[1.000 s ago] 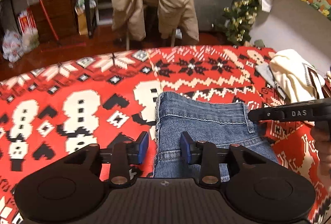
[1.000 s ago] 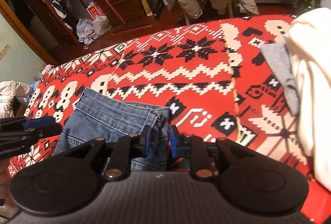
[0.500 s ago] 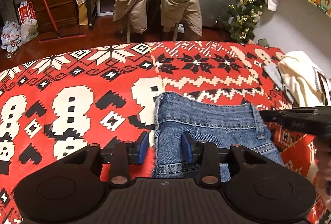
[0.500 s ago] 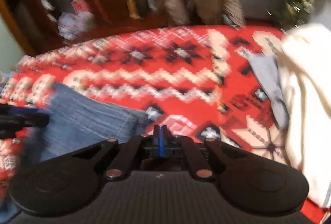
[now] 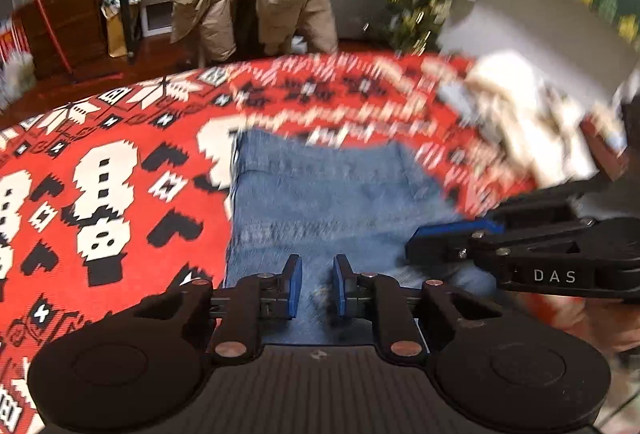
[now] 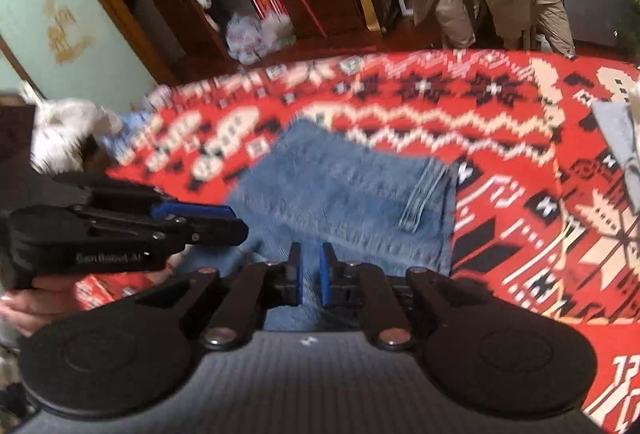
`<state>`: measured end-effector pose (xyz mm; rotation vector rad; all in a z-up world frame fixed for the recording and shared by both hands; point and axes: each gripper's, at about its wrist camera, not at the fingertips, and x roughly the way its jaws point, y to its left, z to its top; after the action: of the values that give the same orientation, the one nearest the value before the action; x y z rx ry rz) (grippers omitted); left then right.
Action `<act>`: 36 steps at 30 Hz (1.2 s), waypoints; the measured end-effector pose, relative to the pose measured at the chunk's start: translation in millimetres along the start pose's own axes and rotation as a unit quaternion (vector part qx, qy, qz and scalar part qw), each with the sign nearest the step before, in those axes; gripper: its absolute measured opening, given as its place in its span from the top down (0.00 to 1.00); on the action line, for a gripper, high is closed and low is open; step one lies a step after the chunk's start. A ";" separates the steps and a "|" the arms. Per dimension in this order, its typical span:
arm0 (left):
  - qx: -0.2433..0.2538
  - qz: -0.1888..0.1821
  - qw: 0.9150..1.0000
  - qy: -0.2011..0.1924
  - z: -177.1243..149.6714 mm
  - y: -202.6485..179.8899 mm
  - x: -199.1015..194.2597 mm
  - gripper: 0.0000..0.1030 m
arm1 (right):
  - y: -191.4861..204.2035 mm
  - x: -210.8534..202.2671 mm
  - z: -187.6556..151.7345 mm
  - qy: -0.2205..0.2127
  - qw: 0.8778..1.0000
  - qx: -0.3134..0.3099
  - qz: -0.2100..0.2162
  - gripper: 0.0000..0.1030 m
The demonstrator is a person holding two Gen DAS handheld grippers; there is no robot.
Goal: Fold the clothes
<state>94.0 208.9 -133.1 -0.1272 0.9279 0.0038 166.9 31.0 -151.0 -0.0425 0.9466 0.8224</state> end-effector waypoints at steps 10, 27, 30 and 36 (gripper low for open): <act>-0.001 0.009 1.000 0.000 -20.0 23.0 -16.6 0.92 | -24.3 -10.0 -21.8 -0.001 0.998 -0.009 -0.061 1.00; 0.048 -0.005 0.998 0.039 -111.7 2.3 -68.3 0.82 | -4.5 -77.1 -98.3 0.053 0.996 -0.011 -0.072 0.74; 0.035 0.000 0.998 0.052 -122.6 5.7 -84.2 0.82 | -10.3 -97.6 -111.1 0.051 0.995 0.011 -0.081 0.70; 0.027 -0.033 0.999 0.002 -112.2 -18.8 -104.7 0.77 | 18.5 -120.4 -104.5 0.005 0.999 0.009 -0.053 0.73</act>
<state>-57.2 183.2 -114.0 -0.1074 0.9268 -0.0822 44.2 -67.8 -120.5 -0.0808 0.9523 0.7171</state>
